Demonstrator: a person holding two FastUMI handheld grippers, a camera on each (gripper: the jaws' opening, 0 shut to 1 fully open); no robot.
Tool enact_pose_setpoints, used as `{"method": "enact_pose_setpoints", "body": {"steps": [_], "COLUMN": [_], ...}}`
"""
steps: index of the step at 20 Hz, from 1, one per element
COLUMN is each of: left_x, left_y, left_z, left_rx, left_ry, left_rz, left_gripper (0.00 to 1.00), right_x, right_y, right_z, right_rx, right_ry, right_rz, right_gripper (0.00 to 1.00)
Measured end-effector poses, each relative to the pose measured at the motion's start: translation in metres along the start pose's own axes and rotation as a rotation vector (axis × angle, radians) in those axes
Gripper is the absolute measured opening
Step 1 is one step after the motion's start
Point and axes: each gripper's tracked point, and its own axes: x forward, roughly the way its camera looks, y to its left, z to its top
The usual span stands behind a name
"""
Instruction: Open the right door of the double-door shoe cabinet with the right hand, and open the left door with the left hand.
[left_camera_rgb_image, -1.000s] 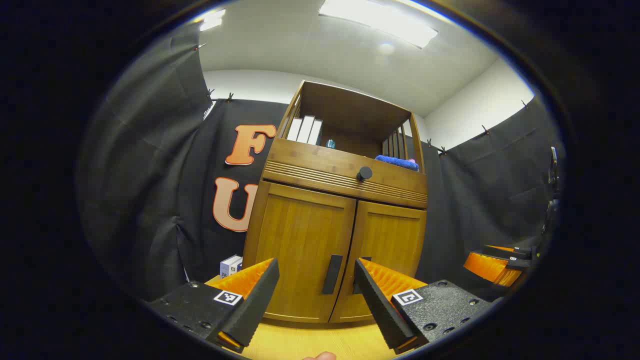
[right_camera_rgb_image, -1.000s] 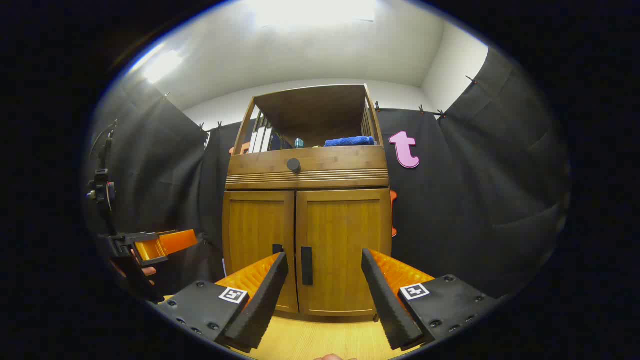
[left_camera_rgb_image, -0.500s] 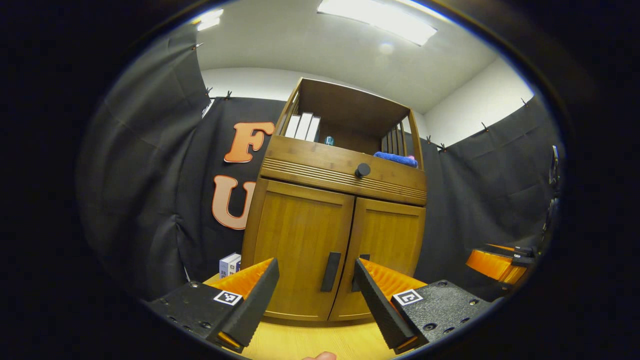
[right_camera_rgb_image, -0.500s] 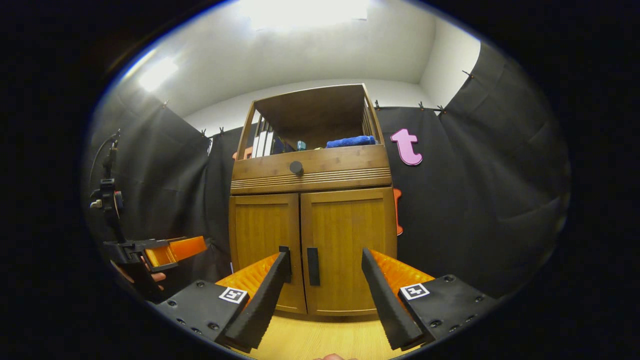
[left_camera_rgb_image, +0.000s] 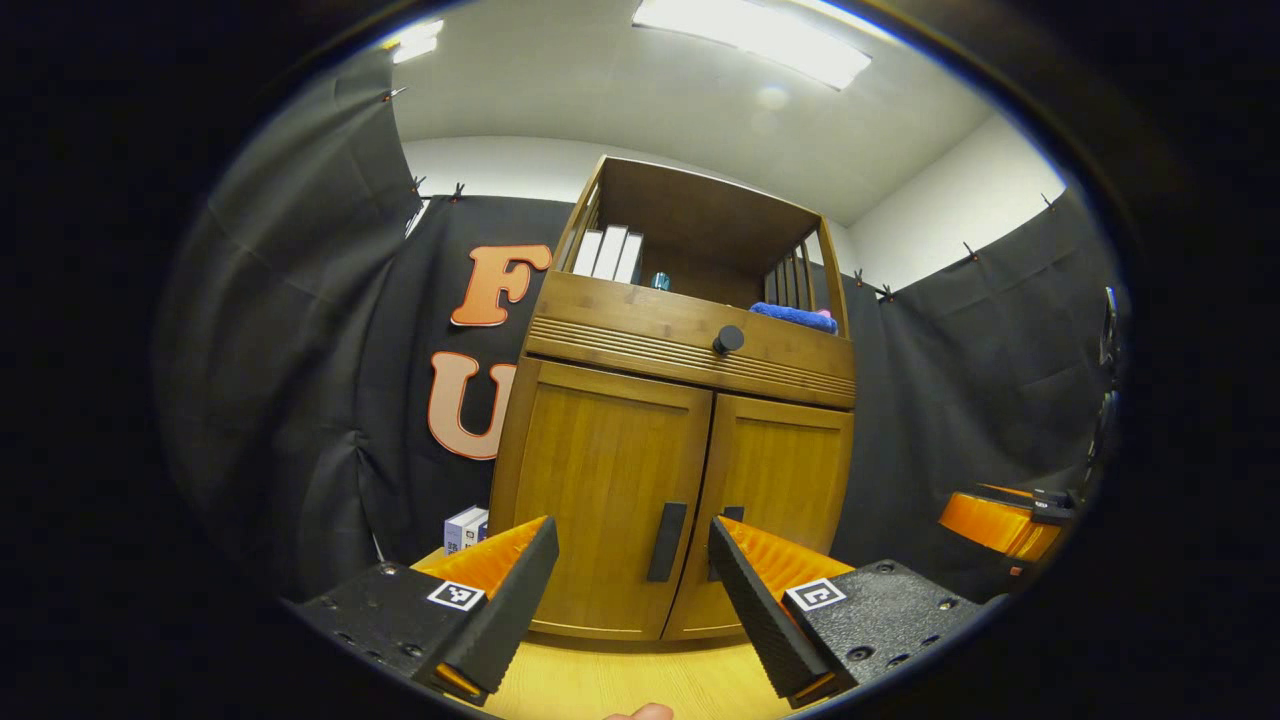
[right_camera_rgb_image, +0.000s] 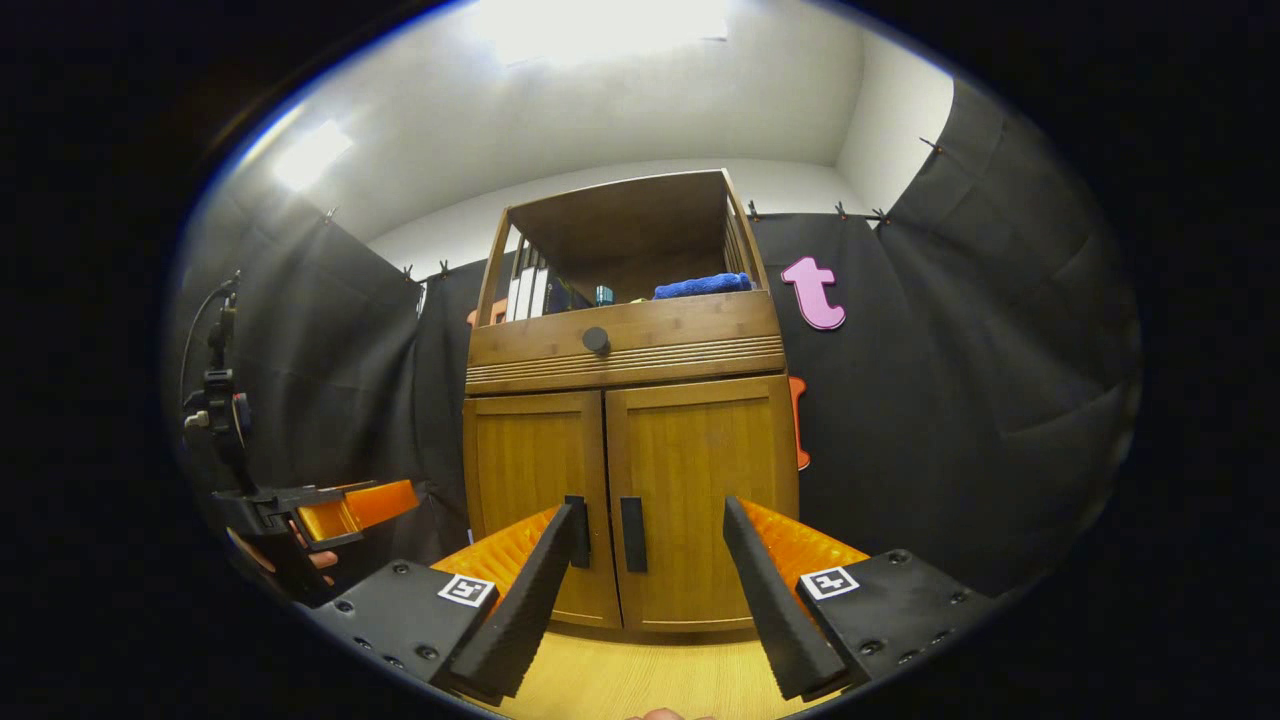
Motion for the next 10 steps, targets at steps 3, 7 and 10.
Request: {"method": "enact_pose_setpoints", "body": {"steps": [3, 7, 10], "left_x": [-0.001, -0.004, -0.006], "left_y": [0.002, 0.005, 0.009], "left_z": [0.003, -0.002, -0.005], "left_rx": [0.009, 0.017, 0.037], "left_ry": [-0.001, 0.005, 0.009], "left_rz": [0.008, 0.012, 0.019], "left_gripper": [0.95, 0.95, 0.94], "right_x": [0.010, 0.041, 0.079], "right_y": [-0.001, 0.013, 0.031], "right_z": [0.000, -0.008, -0.027], "right_rx": [0.009, 0.003, 0.003], "right_ry": [-0.005, 0.010, 0.038], "right_rz": [-0.004, 0.023, 0.060], "right_gripper": [0.95, 0.96, 0.90]}}
